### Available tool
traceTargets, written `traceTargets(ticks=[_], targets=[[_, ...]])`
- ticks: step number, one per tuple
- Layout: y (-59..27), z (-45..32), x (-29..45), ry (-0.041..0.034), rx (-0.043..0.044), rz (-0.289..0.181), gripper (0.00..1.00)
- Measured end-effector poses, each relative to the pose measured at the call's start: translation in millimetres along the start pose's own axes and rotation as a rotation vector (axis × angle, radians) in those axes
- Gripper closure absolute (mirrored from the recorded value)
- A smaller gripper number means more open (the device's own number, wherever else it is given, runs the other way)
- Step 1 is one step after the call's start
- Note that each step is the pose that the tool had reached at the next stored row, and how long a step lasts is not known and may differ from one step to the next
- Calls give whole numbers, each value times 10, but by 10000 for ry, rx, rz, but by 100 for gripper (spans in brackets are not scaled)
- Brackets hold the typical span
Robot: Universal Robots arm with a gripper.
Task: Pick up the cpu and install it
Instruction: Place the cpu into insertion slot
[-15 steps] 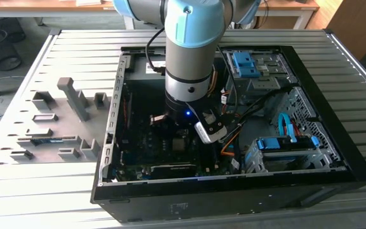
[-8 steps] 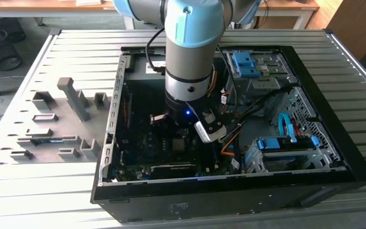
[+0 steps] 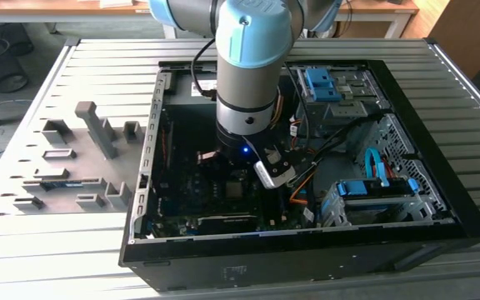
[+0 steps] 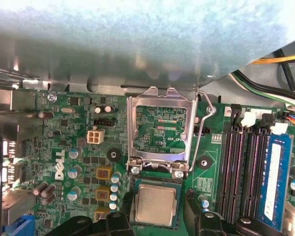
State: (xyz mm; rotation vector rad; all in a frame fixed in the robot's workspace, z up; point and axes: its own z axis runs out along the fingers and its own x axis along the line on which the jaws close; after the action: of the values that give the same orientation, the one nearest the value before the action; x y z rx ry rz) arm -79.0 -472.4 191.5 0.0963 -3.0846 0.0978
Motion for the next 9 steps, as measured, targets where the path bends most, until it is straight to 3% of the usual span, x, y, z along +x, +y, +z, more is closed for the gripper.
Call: traceTargets(ticks=[9], targets=[[1, 18, -2, -3, -39, -3, 48]])
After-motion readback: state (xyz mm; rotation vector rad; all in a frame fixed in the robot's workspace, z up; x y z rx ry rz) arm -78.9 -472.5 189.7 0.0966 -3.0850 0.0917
